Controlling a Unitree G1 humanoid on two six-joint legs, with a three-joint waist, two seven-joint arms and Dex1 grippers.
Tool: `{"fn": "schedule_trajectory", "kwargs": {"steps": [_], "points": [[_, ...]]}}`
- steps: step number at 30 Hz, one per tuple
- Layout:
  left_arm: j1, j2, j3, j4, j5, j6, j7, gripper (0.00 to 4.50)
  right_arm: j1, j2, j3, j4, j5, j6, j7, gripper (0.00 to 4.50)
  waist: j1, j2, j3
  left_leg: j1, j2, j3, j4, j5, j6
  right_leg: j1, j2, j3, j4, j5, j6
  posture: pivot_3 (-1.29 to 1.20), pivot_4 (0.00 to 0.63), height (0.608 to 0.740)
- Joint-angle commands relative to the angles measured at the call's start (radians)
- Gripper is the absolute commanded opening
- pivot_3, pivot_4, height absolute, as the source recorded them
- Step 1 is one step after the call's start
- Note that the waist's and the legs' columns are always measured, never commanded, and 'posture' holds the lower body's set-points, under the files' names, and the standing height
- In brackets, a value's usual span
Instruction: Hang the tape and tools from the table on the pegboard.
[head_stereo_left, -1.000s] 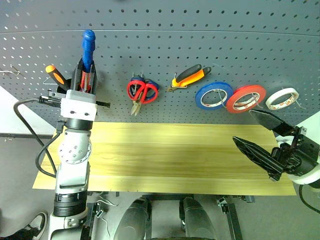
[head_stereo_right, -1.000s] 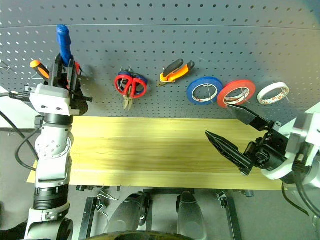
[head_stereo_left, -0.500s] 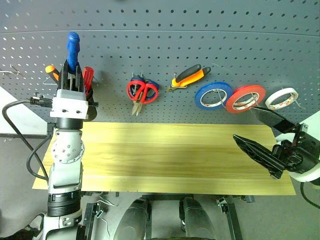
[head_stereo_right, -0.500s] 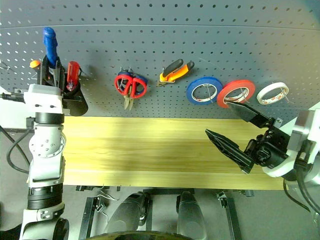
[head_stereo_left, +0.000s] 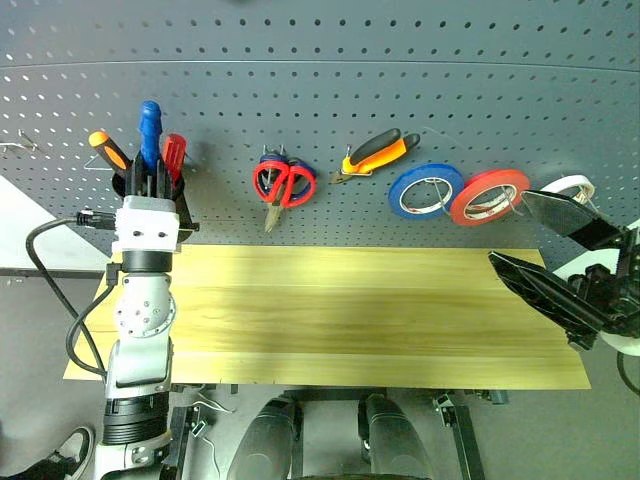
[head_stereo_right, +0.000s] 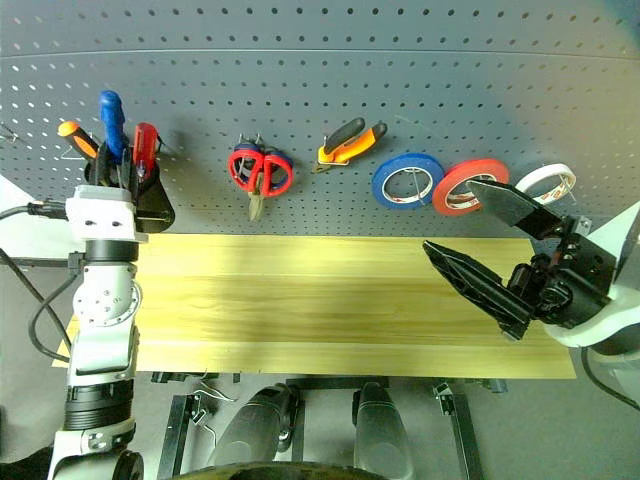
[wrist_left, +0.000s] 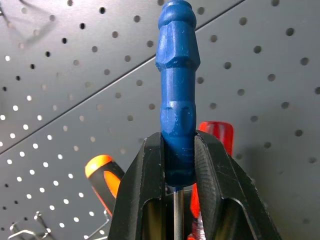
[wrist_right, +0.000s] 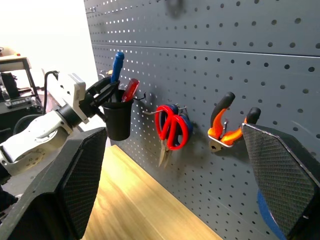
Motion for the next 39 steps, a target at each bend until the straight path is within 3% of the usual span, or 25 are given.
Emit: {"fn": "schedule_trajectory", "kwargs": {"steps": [1, 10, 18, 25, 36, 39], "points": [[0.006, 0.004, 0.021, -0.036, 0.008, 0.004, 0.025, 0.81, -0.002, -0.016, -0.033, -0.012, 0.009, 0.003, 0.003, 4.50, 0.000, 0.000, 0.000, 0.000, 0.000, 0.000, 0.000, 0.000, 0.000, 0.000, 0.000, 0.000, 0.000, 0.000, 0.000, -0.06, 0.210, 0.723], [0.003, 0.015, 0.038, -0.043, 0.040, -0.017, 0.076, 3.83, -0.017, -0.013, -0.003, 0.004, -0.026, 0.014, 0.011, 4.50, 0.001, -0.001, 0.000, 0.000, 0.000, 0.000, 0.000, 0.000, 0.000, 0.000, 0.000, 0.000, 0.000, 0.000, 0.000, -0.05, 0.205, 0.723], [-0.029, 0.008, -0.029, -0.070, 0.037, -0.017, 0.038, 3.83, -0.031, -0.003, 0.026, 0.011, -0.062, 0.007, 0.020, 4.50, 0.002, -0.002, -0.003, 0.000, 0.000, 0.000, 0.000, 0.000, 0.000, 0.000, 0.000, 0.000, 0.000, 0.000, 0.000, -0.04, 0.182, 0.723], [-0.146, -0.048, -0.157, -0.140, 0.025, 0.026, -0.031, 3.83, -0.082, 0.041, 0.113, 0.024, -0.150, -0.024, 0.027, 4.50, 0.005, -0.006, -0.024, 0.000, -0.001, 0.000, 0.001, 0.001, -0.002, 0.000, 0.000, 0.000, 0.000, 0.000, 0.001, 0.00, 0.137, 0.723], [-0.045, -0.013, -0.301, -0.194, -0.114, 0.061, -0.290, 3.83, -0.045, 0.187, 0.235, -0.066, -0.226, -0.073, -0.029, 4.50, 0.004, 0.001, -0.061, 0.006, 0.000, 0.001, 0.000, 0.002, -0.003, 0.004, 0.001, 0.001, 0.004, 0.001, 0.000, -0.01, 0.093, 0.723], [-0.008, -0.015, -0.345, -0.173, -0.194, 0.163, -0.379, 3.83, 0.022, 0.237, 0.369, -0.105, -0.395, -0.071, -0.084, 4.50, 0.003, 0.004, -0.078, 0.013, 0.000, 0.002, -0.001, 0.002, -0.003, 0.010, 0.002, 0.001, 0.004, 0.001, 0.000, -0.02, 0.074, 0.723]]}}
